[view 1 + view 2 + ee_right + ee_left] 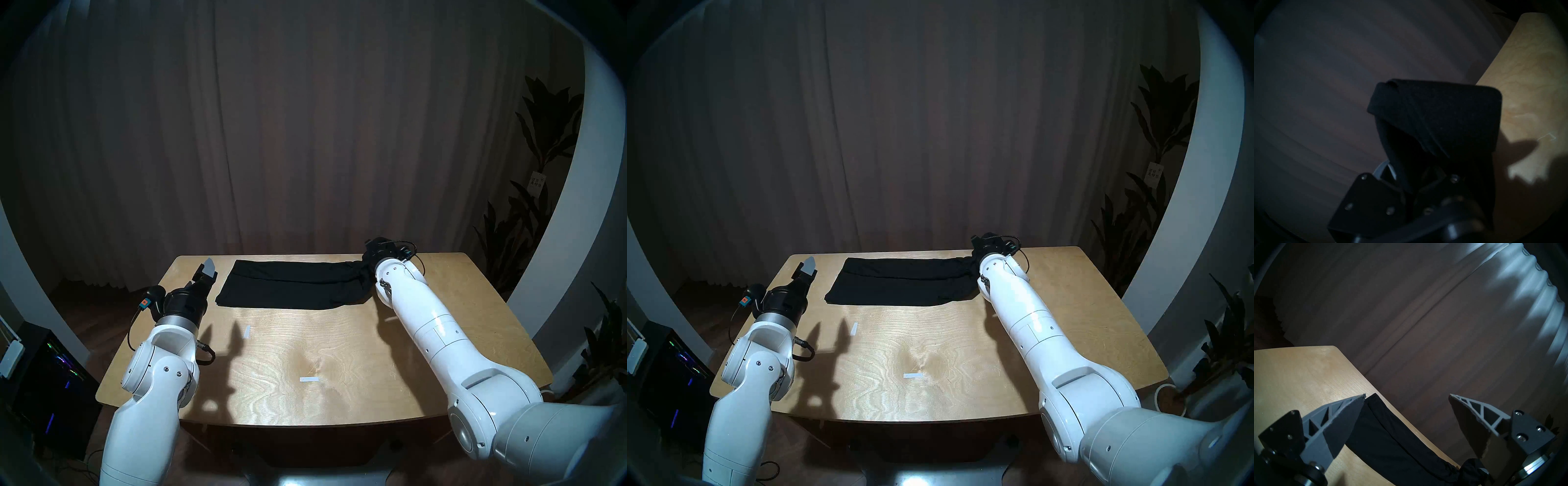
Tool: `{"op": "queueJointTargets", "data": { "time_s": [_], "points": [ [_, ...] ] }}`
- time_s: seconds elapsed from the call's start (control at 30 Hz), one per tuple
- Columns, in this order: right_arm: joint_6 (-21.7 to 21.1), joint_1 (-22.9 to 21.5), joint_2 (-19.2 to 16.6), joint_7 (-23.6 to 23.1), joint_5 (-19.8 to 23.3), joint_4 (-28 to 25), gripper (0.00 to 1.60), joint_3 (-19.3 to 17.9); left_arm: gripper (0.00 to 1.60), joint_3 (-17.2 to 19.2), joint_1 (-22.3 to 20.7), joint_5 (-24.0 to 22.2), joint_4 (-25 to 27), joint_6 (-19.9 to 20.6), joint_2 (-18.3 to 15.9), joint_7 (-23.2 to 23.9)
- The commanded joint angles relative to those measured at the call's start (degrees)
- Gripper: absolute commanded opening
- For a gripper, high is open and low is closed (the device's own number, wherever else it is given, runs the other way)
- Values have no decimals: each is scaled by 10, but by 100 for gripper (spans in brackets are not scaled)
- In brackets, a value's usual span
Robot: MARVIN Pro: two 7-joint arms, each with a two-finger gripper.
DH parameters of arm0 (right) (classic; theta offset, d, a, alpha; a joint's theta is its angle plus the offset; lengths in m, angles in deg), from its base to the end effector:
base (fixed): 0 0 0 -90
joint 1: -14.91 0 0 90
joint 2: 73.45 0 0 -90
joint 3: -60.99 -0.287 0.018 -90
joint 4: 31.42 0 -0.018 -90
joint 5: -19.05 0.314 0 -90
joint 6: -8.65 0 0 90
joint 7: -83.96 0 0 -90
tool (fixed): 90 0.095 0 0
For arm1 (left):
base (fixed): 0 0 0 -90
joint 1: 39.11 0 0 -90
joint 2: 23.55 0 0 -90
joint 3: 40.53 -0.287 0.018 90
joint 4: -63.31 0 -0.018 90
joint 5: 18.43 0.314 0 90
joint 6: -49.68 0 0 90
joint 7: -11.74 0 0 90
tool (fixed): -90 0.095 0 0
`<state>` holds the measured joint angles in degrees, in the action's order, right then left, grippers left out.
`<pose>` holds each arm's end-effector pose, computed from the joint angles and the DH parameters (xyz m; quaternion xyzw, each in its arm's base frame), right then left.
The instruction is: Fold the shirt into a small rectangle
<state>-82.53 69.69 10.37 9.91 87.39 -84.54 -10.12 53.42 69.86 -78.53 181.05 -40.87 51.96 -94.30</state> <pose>0.5763 0.0337 -0.2928 -0.7347 0.3325 -0.5297 0.2628 0.3334 0.0733 -0.2410 0.6421 0.3274 0.6567 0.2220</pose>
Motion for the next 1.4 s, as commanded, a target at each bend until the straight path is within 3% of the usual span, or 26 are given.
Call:
{"op": "queueJointTargets", "data": {
  "time_s": [0.0, 0.3, 0.83, 1.37],
  "points": [
    [-6, -55, 42, -9, -29, 7, 0, 46, 160, 20, 24, -3, 23, -22, 11, 2],
    [-15, -89, 79, -13, -52, 32, 0, 92, 160, 45, 52, -5, 32, -45, 27, 4],
    [-19, -153, 165, -26, -75, 153, 0, 151, 160, 67, 81, -9, 42, -75, 52, 4],
    [-19, -205, 257, 5, -93, 250, 0, 200, 160, 93, 98, -8, 45, -92, 69, -3]
  ]
}}
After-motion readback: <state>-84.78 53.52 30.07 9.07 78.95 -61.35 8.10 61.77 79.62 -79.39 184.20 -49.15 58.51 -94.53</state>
